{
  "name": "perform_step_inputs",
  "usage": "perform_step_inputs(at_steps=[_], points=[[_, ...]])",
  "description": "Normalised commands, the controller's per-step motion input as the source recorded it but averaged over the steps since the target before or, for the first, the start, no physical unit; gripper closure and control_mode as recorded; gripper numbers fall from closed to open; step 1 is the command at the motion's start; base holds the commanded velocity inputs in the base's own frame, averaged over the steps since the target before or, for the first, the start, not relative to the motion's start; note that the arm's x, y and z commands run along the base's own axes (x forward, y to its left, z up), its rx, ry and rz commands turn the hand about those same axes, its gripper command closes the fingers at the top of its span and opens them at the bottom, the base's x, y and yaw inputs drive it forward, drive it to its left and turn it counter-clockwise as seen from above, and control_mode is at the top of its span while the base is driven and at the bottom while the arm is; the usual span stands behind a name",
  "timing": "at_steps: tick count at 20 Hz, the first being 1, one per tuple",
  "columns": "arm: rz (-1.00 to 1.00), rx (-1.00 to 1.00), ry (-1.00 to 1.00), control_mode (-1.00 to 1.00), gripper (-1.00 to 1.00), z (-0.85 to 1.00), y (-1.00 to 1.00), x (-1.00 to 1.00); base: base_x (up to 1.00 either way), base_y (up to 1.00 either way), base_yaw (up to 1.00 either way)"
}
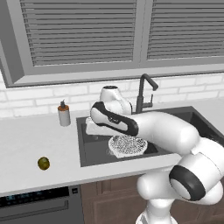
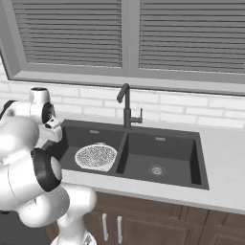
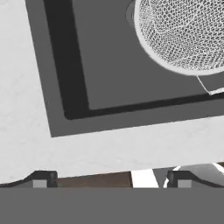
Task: Put the colander in the sink, put the kiwi in the colander, and turn on the sink faucet and pour water over the colander.
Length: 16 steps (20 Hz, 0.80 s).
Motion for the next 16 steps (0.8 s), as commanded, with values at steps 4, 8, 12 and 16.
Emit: perform_step_inputs(at_steps=[4, 8, 12, 16], points=[[0.56, -0.17, 0.00, -1.00, -1.00, 0.04, 0.45, -0.44, 0.00, 0.00, 0.00], [0.19, -0.12, 0.00, -1.00, -1.00, 0.09, 0.40, -0.09, 0.00, 0.00, 0.00], [0.06, -0.09, 0.02, -1.00, -1.00, 0.25, 0.35, 0.00, 0.00, 0.00, 0.00], [0.01, -0.03, 0.01, -1.00, -1.00, 0.07, 0.60, -0.03, 0.00, 0.00, 0.00]])
